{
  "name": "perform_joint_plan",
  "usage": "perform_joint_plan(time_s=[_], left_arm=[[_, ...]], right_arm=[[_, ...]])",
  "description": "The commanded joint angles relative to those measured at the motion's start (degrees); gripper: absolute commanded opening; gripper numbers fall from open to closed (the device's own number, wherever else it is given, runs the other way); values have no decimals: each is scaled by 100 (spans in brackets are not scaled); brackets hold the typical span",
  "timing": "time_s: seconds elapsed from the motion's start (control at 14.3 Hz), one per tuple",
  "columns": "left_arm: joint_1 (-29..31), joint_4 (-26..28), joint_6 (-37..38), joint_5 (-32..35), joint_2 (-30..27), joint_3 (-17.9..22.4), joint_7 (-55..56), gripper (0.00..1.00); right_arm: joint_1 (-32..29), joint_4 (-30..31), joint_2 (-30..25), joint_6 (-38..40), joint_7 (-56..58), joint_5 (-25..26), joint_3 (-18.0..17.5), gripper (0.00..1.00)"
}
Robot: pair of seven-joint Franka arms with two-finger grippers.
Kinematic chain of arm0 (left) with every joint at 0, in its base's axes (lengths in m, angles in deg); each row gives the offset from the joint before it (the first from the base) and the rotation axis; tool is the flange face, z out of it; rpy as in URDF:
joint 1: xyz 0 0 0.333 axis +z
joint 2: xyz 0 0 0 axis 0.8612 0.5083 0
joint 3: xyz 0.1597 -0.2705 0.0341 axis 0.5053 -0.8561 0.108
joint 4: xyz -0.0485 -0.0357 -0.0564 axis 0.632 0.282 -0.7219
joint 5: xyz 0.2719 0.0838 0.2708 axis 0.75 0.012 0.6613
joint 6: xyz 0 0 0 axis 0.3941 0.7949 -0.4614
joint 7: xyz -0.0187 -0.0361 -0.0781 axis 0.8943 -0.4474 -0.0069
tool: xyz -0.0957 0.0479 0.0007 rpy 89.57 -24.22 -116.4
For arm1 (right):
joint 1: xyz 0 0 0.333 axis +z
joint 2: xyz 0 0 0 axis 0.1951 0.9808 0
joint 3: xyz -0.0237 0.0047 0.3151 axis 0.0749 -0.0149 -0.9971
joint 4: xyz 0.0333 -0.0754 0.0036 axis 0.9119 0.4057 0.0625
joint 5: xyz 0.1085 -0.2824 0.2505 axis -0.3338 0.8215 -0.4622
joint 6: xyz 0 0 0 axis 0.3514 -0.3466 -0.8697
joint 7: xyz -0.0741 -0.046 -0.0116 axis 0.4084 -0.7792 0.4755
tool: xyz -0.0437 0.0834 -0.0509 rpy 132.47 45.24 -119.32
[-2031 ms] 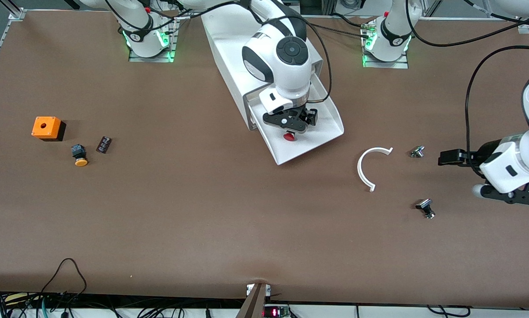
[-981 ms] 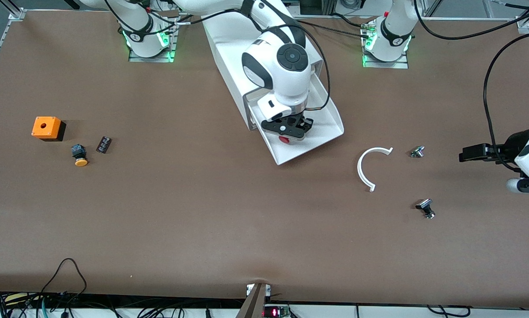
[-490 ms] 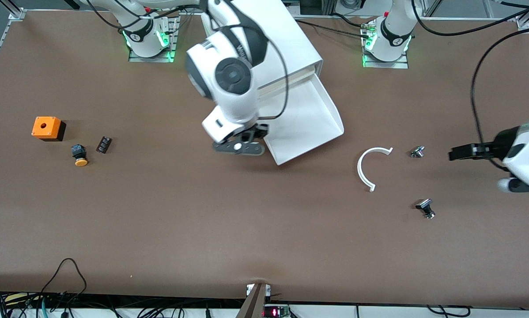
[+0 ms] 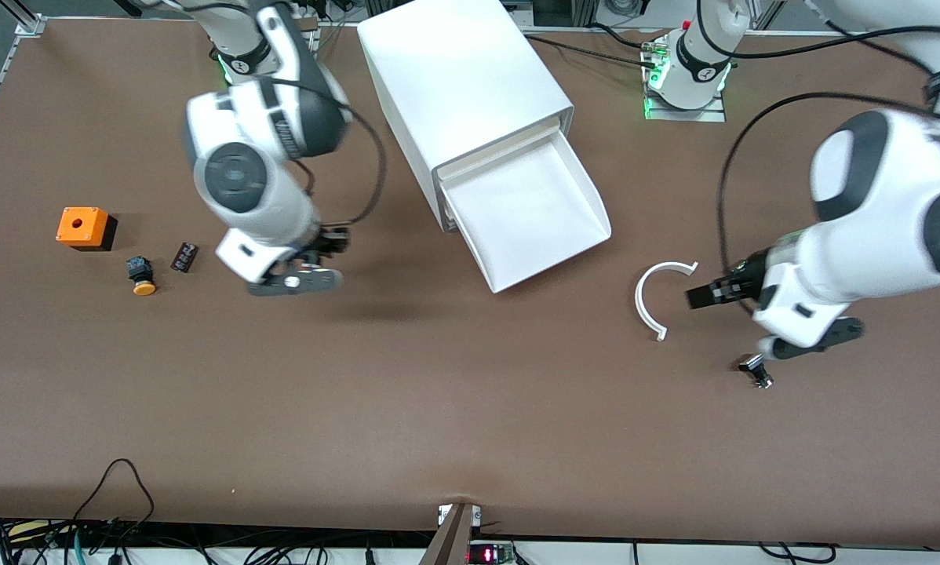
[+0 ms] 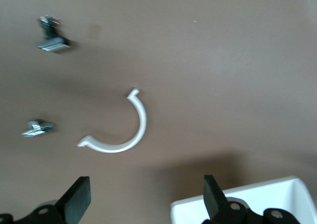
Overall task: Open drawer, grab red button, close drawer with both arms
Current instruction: 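Lift the red button out with the right gripper while the left gripper returns, then place the red button by the orange box while the left gripper pushes drawer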
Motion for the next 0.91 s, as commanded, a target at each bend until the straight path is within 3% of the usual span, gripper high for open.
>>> perform_joint_plan(time_s=[0.0,0.28,0.56,0.84], left_arm=[[-319,799,-806,397,-149,-129,781,100],[-663,1266,-1431,442,-97,-156,1494,100],[-961,1661,-2037,442,-17,-156,1898,100],[-1217,2136,-2706,442,-17,-156,2128,100]], right_arm=[[87,1710,-998,-718,707,-56,481,14],[87,3125,-1228,-1947,1839,-38,1237,15],[79,3733,-1061,-2643,2921,-47,1853,16],[-132,4050,-675,-3267,3494,-56,1986,22]])
